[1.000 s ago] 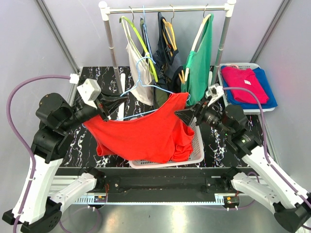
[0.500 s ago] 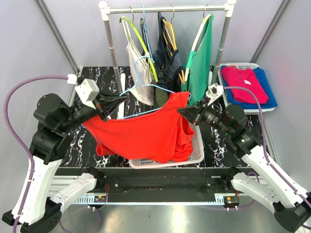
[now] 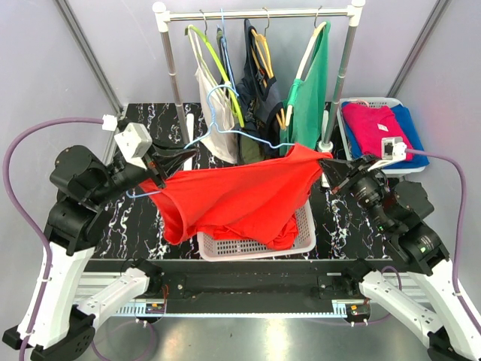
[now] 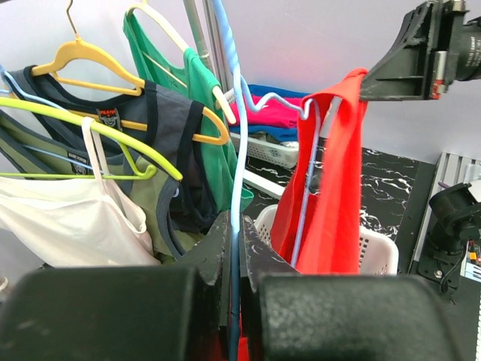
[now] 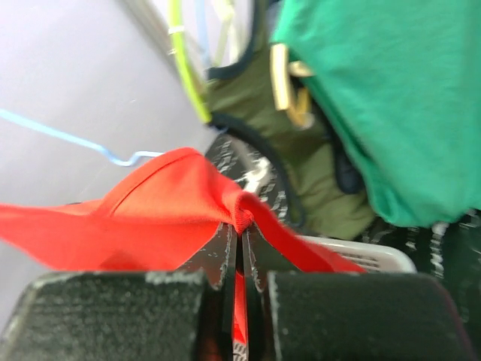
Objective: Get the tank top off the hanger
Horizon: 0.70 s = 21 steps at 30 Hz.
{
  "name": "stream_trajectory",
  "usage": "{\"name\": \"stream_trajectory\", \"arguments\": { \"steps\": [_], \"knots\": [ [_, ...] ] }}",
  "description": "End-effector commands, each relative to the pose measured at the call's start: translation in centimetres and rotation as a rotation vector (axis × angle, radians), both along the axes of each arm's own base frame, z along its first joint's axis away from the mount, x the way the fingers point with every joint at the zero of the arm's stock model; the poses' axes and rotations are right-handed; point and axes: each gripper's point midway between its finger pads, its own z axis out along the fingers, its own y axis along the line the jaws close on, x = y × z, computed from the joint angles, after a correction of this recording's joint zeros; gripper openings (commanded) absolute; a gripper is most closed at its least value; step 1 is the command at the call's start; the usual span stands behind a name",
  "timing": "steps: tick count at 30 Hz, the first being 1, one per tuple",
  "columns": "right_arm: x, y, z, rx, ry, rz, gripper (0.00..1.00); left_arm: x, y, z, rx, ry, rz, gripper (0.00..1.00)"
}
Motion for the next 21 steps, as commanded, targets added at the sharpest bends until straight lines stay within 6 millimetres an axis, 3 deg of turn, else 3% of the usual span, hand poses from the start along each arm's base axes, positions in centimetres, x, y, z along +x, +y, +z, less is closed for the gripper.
{"name": "stream_trajectory", "arguments": {
  "steps": [1,7,11,15,19,20,21],
  "knots": [
    [1.9,-3.2,-0.6,-0.049,0.045,-0.21,0.02,-2.1,0.6,3.7,-0.051,-0.134,-0.022,0.0],
    [2.5,-3.4,-1.6,-0.092,0.088,-0.235,0.02,-3.3,1.0,5.1,-0.071,-0.168,-0.027,0.0],
    [2.1,-1.5,-3.1,-0.11,0.113,-0.132,0.02,-3.1,1.0,6.8,-0.113,-0.17,-0.025,0.0],
    [0.9,0.7,-2.9,-0.113,0.066,0.013,0.04,-2.3,0.3,9.3,-0.199,-0.143,-0.041,0.0],
    [-0.9,2.5,-1.4,-0.097,0.012,0.156,0.21,-1.1,-0.4,12.1,-0.288,-0.118,-0.056,0.0],
    [-1.2,2.7,-0.7,-0.095,-0.002,0.174,0.38,0.0,-1.0,12.2,-0.297,-0.092,-0.059,0.0],
    [-1.4,2.7,-0.4,-0.096,-0.003,0.183,0.45,0.1,-1.1,12.8,-0.325,-0.079,-0.068,0.0]
  ]
}}
